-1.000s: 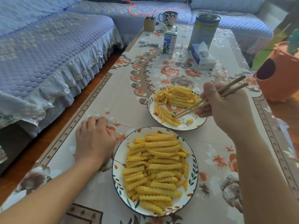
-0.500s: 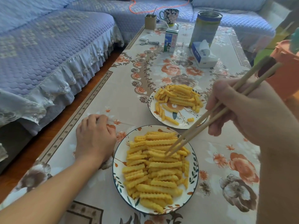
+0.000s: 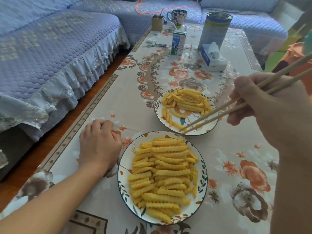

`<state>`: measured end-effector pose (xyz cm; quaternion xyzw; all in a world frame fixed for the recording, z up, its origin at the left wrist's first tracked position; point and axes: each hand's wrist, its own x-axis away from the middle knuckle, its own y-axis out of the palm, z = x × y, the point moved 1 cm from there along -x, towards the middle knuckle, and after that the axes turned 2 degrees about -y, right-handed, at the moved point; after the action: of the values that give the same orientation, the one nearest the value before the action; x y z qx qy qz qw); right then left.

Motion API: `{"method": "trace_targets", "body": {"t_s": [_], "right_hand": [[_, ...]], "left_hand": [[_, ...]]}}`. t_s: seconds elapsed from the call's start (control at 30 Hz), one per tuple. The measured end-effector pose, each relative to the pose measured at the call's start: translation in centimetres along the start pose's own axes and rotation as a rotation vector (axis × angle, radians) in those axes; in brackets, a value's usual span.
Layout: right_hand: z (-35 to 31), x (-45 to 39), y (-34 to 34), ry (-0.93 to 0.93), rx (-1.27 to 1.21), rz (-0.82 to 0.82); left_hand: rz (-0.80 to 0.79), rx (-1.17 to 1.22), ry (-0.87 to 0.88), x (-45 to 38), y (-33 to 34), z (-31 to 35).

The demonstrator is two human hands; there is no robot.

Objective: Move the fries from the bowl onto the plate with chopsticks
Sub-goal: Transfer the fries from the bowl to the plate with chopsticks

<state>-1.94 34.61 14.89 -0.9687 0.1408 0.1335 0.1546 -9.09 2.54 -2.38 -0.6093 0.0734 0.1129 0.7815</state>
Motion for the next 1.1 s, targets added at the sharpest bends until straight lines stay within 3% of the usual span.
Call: {"method": "trace_targets", "body": {"t_s": [0.13, 0.43, 0.6, 0.7, 0.8, 0.87, 1.0, 1.1], "right_hand": [[1.9, -0.7, 0.7, 0.071, 0.127, 0.056], [3.4, -0.6, 2.8, 0.093, 0.240, 0.019], [1.5, -0.5, 1.4, 0.066, 0.041, 0.072], [-1.0, 0.7, 2.2, 0.047, -0.183, -0.122], [-2.1, 2.1, 4.6, 0.052, -0.186, -0.366], [-2.0, 2.7, 6.0, 0.057, -0.134, -0.443], [-2.0, 3.0, 6.3, 0.028, -0.044, -0.487], [-2.2, 2.3, 4.8, -0.008, -0.117, -0.350]], "left_hand": [[0.002, -0.004, 0.004, 0.0, 0.0, 0.0], [-0.008, 0.003, -0.002, 0.0, -0.2, 0.1], [-0.010, 0.010, -0.001, 0.0, -0.2, 0.1], [-0.018, 0.010, -0.003, 0.0, -0.3, 0.2], [-0.015, 0.012, -0.001, 0.0, -0.3, 0.1], [-0.012, 0.013, -0.004, 0.1, -0.4, 0.1], [-0.005, 0.007, 0.000, 0.1, -0.3, 0.1], [0.005, 0.004, 0.006, 0.0, -0.1, 0.0]]}}
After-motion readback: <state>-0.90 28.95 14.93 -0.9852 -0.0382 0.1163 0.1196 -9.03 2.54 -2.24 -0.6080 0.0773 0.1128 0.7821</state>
